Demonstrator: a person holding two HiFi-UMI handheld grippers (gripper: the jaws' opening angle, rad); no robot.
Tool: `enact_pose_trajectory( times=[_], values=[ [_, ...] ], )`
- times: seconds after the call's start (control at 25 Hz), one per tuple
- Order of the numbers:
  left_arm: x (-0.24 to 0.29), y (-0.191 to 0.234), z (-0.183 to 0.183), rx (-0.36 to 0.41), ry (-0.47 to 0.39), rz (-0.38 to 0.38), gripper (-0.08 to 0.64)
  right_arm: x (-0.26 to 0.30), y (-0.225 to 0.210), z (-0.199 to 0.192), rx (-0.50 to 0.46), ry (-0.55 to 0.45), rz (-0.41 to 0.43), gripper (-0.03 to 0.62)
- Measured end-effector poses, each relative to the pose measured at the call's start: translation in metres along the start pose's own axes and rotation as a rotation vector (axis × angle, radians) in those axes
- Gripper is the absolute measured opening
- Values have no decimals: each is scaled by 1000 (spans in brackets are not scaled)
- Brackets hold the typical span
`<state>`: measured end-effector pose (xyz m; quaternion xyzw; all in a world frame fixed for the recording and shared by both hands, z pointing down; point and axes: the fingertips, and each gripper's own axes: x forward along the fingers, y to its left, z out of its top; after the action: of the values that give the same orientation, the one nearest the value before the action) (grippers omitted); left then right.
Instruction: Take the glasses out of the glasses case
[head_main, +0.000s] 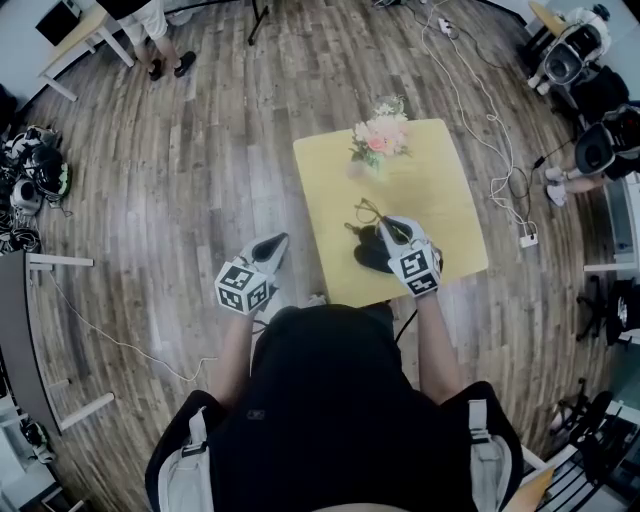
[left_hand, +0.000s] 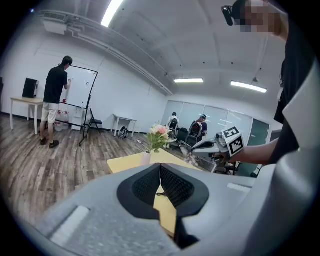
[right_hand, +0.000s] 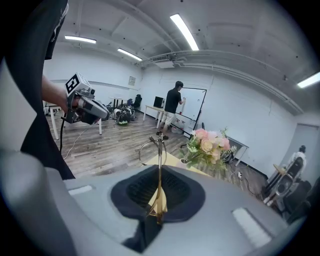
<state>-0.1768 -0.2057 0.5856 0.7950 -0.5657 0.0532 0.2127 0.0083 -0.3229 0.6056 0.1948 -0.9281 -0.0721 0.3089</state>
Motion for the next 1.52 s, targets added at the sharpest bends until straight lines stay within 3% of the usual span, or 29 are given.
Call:
enact_pose_trajectory(
  times=[0.76,1.52],
  values=[
    [-11,-10,-26,-13,33,-10,11,-32,20,-15,51,-13,-34,18],
    [-5,-31,-24,13,33,-44,12,-44,23,-26,75,-8,-30,18]
  ],
)
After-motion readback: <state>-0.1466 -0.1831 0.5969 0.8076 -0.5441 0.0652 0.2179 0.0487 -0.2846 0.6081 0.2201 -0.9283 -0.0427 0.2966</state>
